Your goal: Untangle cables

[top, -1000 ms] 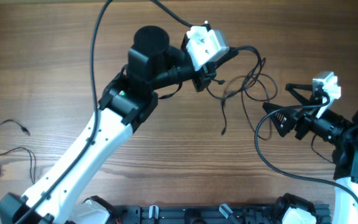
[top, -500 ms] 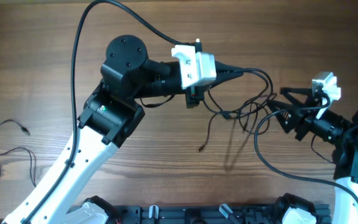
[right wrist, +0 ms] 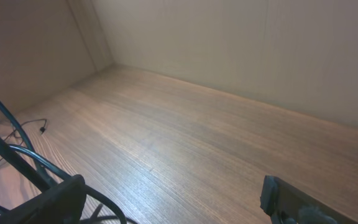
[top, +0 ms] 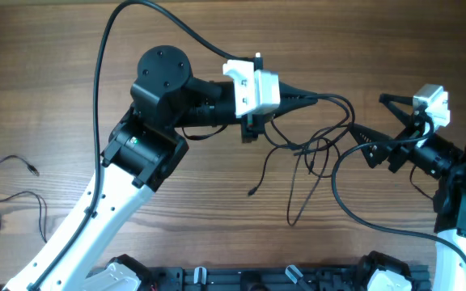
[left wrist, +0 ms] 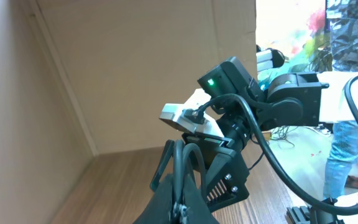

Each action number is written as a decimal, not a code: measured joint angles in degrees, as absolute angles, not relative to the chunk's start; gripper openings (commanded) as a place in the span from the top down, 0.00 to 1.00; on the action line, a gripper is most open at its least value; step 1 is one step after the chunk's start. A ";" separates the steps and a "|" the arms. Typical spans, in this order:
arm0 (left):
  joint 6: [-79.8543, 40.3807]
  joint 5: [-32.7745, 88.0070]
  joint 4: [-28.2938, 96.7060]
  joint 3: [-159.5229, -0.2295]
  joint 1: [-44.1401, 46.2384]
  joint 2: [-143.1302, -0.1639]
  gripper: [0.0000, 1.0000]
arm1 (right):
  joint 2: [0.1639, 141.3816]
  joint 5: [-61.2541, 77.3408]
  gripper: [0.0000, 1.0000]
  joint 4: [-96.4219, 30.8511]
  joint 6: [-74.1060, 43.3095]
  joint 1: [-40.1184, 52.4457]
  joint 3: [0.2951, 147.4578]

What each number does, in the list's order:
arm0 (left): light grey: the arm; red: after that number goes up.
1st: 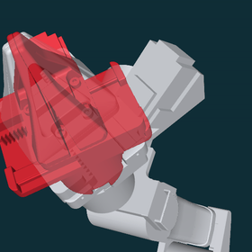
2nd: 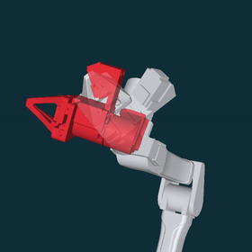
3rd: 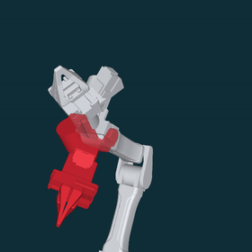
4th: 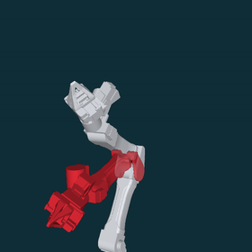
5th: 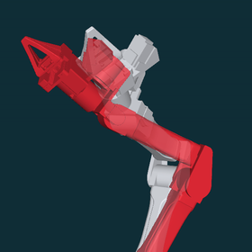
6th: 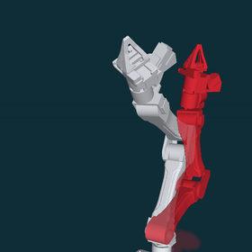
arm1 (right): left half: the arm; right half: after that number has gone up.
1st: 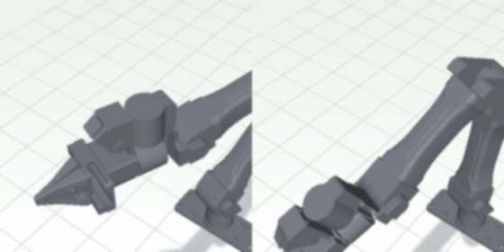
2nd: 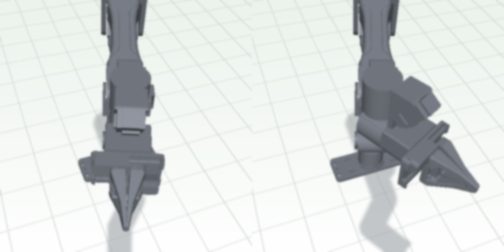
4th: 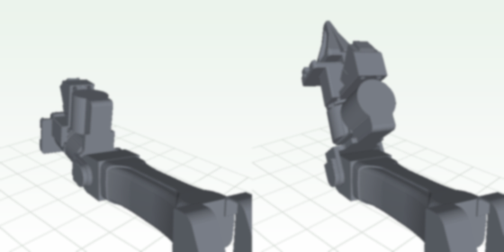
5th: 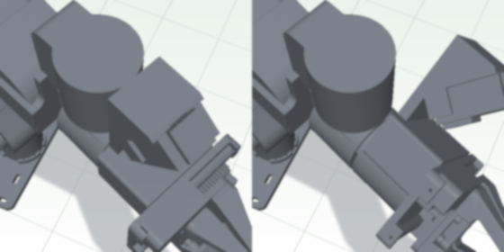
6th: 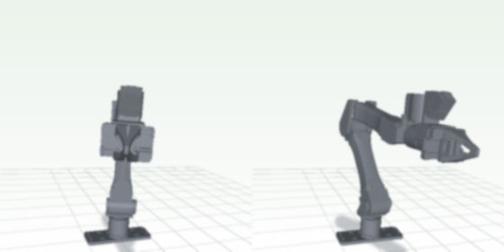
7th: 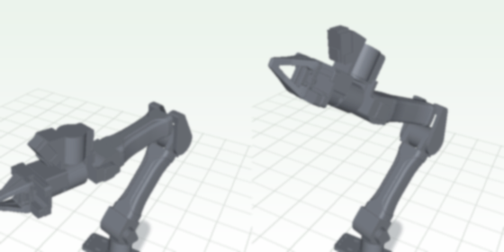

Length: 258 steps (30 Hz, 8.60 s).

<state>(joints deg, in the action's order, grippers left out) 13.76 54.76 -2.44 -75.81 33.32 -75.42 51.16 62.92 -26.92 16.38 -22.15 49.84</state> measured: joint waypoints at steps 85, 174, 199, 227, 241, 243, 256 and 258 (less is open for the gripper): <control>-9.23 34.92 -13.58 -75.81 39.88 -74.08 0.96 | 66.87 80.66 0.00 -6.22 0.60 -11.75 49.80; -44.64 39.20 -40.36 -75.75 16.67 -68.58 0.96 | 84.55 29.47 0.00 9.26 -8.97 -10.57 49.43; -34.98 34.20 8.64 -76.01 -33.78 -67.66 0.96 | 84.55 26.48 0.00 2.87 -7.68 -21.96 49.43; -14.98 17.23 33.58 -75.99 -16.71 -85.71 0.37 | 84.55 51.64 0.00 -2.98 4.84 -21.52 49.43; -11.20 -5.78 12.78 -75.94 -11.38 -110.98 0.01 | 84.62 52.07 0.00 -11.18 4.89 -21.52 49.43; -8.45 -6.11 7.79 -75.94 -11.44 -115.35 0.00 | 84.64 52.07 0.00 -11.73 4.89 -21.52 49.43; -6.24 -4.34 4.93 -76.77 -12.78 -123.74 0.71 | 84.64 52.10 0.01 -12.69 4.89 -21.52 49.43; -6.46 -3.95 5.69 -77.08 -12.78 -123.74 0.23 | 84.64 52.10 0.01 -12.84 4.89 -21.52 49.43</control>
<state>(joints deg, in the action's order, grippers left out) -6.46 -3.95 5.69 -77.08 -12.78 -123.74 84.64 52.10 -12.84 4.89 -21.52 49.43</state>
